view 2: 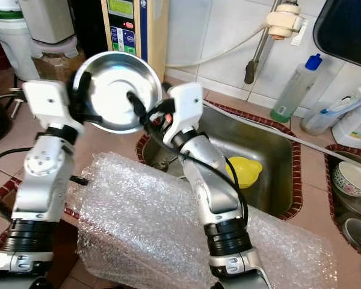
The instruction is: Kitchen organization
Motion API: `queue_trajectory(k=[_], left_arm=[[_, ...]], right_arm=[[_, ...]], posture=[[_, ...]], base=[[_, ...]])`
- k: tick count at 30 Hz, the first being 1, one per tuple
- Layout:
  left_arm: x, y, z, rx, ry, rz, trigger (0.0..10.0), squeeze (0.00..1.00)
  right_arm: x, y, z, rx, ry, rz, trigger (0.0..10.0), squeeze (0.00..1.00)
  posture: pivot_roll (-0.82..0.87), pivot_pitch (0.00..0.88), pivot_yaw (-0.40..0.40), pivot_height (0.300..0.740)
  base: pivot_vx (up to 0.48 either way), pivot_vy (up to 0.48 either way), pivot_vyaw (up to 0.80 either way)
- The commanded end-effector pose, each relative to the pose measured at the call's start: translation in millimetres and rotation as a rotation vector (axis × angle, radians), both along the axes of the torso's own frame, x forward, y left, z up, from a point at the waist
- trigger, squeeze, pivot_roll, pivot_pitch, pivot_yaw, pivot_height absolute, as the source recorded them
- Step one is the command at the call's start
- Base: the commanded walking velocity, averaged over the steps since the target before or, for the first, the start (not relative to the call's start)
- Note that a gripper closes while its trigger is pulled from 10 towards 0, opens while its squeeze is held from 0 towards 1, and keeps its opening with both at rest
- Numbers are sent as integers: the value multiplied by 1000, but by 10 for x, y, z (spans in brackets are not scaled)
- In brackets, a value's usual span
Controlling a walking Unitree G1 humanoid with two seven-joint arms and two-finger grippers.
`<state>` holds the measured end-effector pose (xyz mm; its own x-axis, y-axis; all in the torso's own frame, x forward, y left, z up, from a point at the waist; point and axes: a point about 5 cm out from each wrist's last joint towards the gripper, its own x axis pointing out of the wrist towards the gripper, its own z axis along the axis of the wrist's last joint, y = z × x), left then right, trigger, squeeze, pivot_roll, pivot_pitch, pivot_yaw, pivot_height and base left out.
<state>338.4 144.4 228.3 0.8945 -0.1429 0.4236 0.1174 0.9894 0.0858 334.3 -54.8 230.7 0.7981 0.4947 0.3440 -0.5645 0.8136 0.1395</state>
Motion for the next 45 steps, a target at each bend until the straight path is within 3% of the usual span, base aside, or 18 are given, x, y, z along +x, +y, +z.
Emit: queue_trajectory(k=[1, 6, 7, 8, 9, 10, 20, 32, 45], left_arm=[[-26, -79, 64, 7, -45, -35, 0, 0], [-41, -118, 93, 0, -66, -55, 0, 0], [-47, -120, 95, 1, -70, -58, 0, 0], [-48, -120, 92, 1, -70, -58, 0, 0], [-48, -120, 90, 2, -70, -58, 0, 0], [-48, -120, 88, 1, -71, -58, 0, 0], [-44, -110, 68, -3, -68, -56, 0, 0], [-42, -120, 54, -3, -64, -62, 0, 0], [-31, -128, 52, 9, -59, -63, 0, 0]], right_arm=[[52, -48, -50, 1, 43, -31, 10000, 0], [89, -62, -77, 3, 71, -80, 10000, 0], [114, -72, -85, 6, 83, -104, 8706, 0], [141, -99, -104, 0, 99, -145, 4118, 0], [154, -115, -114, -5, 106, -167, 4118, 0], [162, -124, -119, -7, 110, -181, 0, 0], [209, -109, -175, 78, 191, -161, 0, 0], [185, -9, -343, 49, 299, -91, 0, 0], [304, -290, -557, 62, 449, -282, 0, 0]], posture=[[115, 59, -84, 740], [114, 58, -86, 740], [115, 58, -85, 740], [117, 58, -85, 740], [117, 58, -85, 740], [117, 58, -85, 740], [117, 57, -89, 740], [116, 62, -90, 740], [116, 66, -88, 740]], base=[[0, 0, 0], [0, 0, 0], [0, 0, 0], [0, 0, 0], [0, 0, 0], [0, 0, 0], [0, 0, 0], [0, 0, 0], [0, 0, 0]])
